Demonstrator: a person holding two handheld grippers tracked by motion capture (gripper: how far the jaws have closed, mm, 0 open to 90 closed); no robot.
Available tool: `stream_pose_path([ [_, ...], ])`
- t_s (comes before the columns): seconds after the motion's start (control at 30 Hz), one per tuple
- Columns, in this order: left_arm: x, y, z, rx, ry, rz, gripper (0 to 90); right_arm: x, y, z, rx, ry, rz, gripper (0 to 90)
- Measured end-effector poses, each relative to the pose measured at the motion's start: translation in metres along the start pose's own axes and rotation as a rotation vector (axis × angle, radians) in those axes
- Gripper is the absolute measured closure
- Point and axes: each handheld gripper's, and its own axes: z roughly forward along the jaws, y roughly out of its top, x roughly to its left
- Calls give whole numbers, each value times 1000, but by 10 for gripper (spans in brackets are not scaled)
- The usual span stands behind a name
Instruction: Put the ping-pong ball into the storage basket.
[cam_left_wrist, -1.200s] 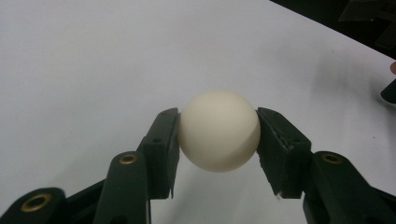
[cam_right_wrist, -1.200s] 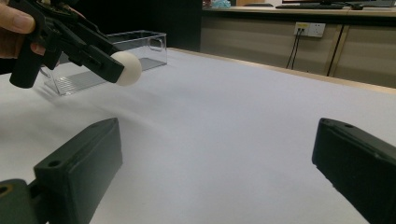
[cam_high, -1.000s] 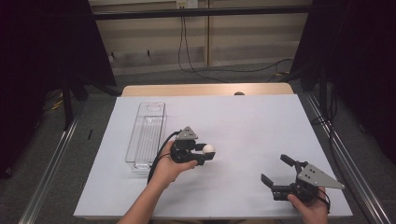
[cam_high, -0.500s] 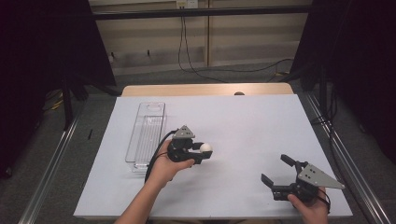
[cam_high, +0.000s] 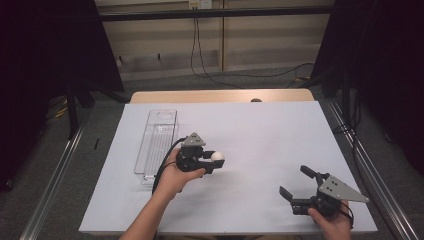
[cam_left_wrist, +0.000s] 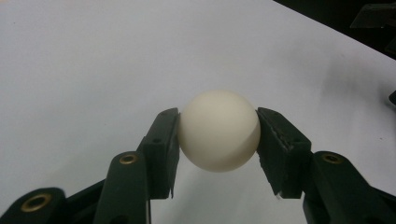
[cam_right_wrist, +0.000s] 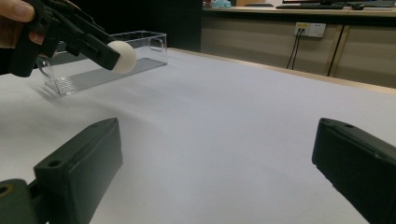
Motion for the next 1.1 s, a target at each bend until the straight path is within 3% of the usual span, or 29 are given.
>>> stream_pose_path([
  [0.63,6,1,-7,-28,5,-18,511,-1,0,0,0,0,-7,11],
  [0.7,7,2,-10,-12,14,-14,511,-1,0,-1,0,0,-7,11],
  [1.1,13,3,-17,-19,33,-23,511,-1,0,-1,-1,1,-7,12],
])
